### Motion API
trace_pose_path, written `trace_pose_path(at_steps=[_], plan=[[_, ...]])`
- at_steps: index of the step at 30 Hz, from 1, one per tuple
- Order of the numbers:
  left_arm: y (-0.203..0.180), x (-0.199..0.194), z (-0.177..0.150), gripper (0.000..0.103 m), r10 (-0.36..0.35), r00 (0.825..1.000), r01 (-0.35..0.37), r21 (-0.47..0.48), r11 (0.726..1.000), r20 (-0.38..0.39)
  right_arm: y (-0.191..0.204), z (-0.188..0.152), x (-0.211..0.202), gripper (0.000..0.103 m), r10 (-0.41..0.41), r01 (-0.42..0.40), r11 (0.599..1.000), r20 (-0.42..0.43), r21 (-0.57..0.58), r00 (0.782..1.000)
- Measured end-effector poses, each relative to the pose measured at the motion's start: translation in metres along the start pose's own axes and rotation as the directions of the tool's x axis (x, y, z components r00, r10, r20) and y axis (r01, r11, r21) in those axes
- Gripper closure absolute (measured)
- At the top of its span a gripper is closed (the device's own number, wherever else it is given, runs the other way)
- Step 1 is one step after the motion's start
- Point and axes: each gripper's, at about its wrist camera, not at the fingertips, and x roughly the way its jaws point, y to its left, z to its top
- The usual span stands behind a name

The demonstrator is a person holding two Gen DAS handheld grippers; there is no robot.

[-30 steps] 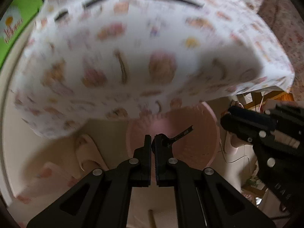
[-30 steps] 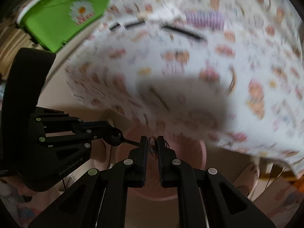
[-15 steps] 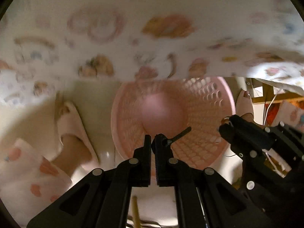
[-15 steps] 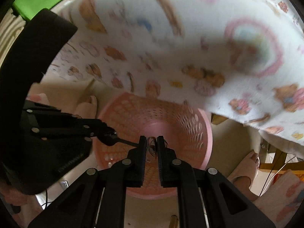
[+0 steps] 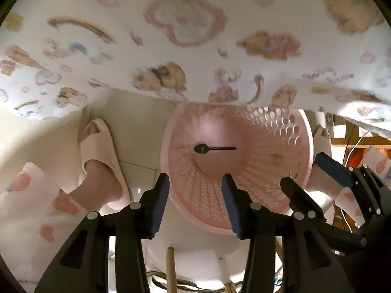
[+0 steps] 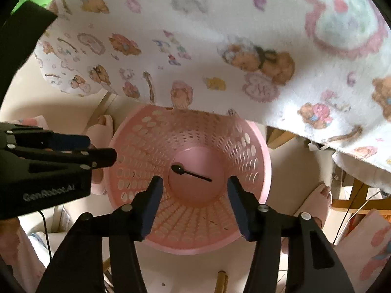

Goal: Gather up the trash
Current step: 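Open the left tool to drop the spoon into the basket, then move the left tool back up to the black hair tie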

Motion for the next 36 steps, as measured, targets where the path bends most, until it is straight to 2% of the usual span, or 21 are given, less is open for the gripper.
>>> trace_pose_path(at_steps=[3,5,8,9,11,14,16,19,22,24,26,29,31,33,35,36], plan=[[0.004,-0.016,-0.001,0.055,0.05,0.998,-0.05,0.003,0.999,0.042,0.002,0.003,-0.009,0.034,-0.016,0.017,1.0,0.029,-0.011,0.999],[0.002,-0.034,-0.003,0.054,0.114,0.987,-0.117,0.019,0.993,0.112,0.003,0.006,-0.017,0.033,-0.027,0.028,0.999,0.049,-0.02,0.998],[0.001,-0.064,-0.005,0.048,0.116,0.969,-0.121,0.009,0.993,0.217,0.003,0.013,-0.043,0.031,-0.063,0.069,0.997,0.128,-0.044,0.99],[0.003,-0.075,-0.005,0.047,0.115,0.961,-0.119,0.003,0.993,0.25,0.003,0.013,-0.051,0.026,-0.071,0.079,0.996,0.154,-0.047,0.986],[0.005,-0.092,-0.006,0.04,0.131,0.939,-0.139,0.001,0.99,0.318,0.004,0.015,-0.071,0.021,-0.075,0.089,0.994,0.218,-0.056,0.973],[0.005,-0.112,-0.007,0.028,0.201,0.896,-0.211,-0.019,0.977,0.395,0.007,0.018,-0.091,0.02,-0.067,0.088,0.994,0.273,-0.065,0.96],[0.009,-0.119,-0.005,0.028,0.184,0.895,-0.191,-0.024,0.981,0.406,0.008,0.02,-0.101,0.02,-0.062,0.084,0.995,0.294,-0.062,0.954],[0.015,-0.128,-0.003,0.028,0.107,0.911,-0.113,-0.009,0.994,0.398,0.006,0.022,-0.118,0.02,-0.076,0.096,0.994,0.324,-0.043,0.943],[0.016,-0.146,-0.006,0.028,0.075,0.892,-0.088,0.007,0.996,0.445,-0.003,0.021,-0.146,0.02,-0.061,0.075,0.997,0.4,-0.019,0.915],[0.007,-0.164,-0.013,0.022,0.068,0.861,-0.09,0.02,0.996,0.504,-0.007,0.022,-0.168,0.019,-0.057,0.07,0.998,0.456,-0.011,0.888],[0.004,-0.183,-0.014,0.012,0.067,0.826,-0.1,0.028,0.995,0.56,-0.013,0.025,-0.184,0.018,-0.069,0.079,0.997,0.498,0.0,0.864],[-0.001,-0.215,-0.004,0.008,0.064,0.792,-0.104,0.031,0.994,0.607,-0.023,0.044,-0.213,0.018,-0.058,0.071,0.997,0.542,-0.004,0.839],[0.0,-0.236,0.009,0.004,0.073,0.76,-0.117,0.025,0.993,0.645,-0.029,0.057,-0.235,0.017,-0.079,0.096,0.995,0.587,0.002,0.806],[0.0,-0.257,0.017,0.001,0.087,0.722,-0.13,0.011,0.991,0.686,-0.036,0.07,-0.26,0.017,-0.107,0.123,0.992,0.643,0.02,0.758],[0.0,-0.277,0.026,0.001,0.09,0.673,-0.127,-0.005,0.992,0.734,-0.043,0.084,-0.281,0.013,-0.143,0.155,0.987,0.693,0.046,0.706],[0.002,-0.283,0.03,0.001,0.091,0.656,-0.123,-0.013,0.992,0.749,-0.047,0.091,-0.292,0.011,-0.158,0.169,0.984,0.717,0.057,0.679]])
